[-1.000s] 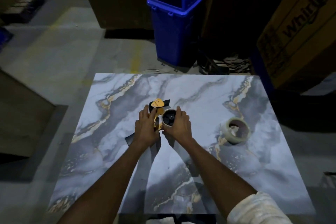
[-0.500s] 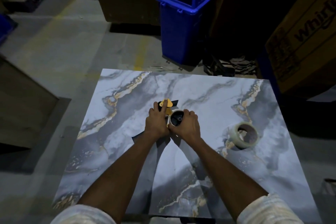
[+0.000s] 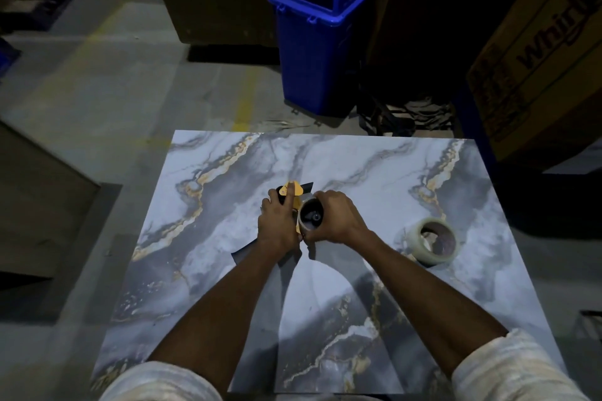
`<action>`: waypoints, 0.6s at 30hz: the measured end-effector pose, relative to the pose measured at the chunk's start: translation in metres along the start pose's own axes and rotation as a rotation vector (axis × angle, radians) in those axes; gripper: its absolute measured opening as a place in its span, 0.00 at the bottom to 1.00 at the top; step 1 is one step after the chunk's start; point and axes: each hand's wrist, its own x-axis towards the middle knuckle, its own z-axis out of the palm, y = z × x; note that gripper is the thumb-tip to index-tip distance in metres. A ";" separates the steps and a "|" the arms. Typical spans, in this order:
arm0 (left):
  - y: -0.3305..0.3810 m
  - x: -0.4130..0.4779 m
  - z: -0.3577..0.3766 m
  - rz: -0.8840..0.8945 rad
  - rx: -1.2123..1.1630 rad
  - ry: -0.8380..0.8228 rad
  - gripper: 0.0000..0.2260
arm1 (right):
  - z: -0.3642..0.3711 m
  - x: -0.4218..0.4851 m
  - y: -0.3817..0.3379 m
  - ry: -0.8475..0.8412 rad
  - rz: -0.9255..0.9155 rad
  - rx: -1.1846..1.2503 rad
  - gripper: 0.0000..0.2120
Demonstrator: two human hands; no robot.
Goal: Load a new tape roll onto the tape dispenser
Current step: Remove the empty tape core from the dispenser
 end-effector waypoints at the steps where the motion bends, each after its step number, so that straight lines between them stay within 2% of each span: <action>1: 0.000 -0.001 0.000 0.001 0.002 0.004 0.58 | -0.002 -0.003 -0.001 -0.003 -0.007 -0.005 0.31; 4: 0.000 -0.002 0.000 0.008 0.003 0.004 0.56 | -0.008 -0.015 -0.008 0.032 -0.033 0.001 0.32; 9: 0.004 -0.004 -0.008 -0.004 -0.005 -0.013 0.53 | -0.048 -0.022 -0.027 0.376 -0.119 0.121 0.39; 14: 0.007 -0.012 -0.014 -0.009 0.054 -0.019 0.55 | -0.060 -0.036 -0.011 0.325 0.026 0.192 0.47; 18: 0.015 -0.022 -0.019 -0.021 0.056 0.025 0.49 | -0.045 -0.056 0.001 0.307 0.051 0.223 0.43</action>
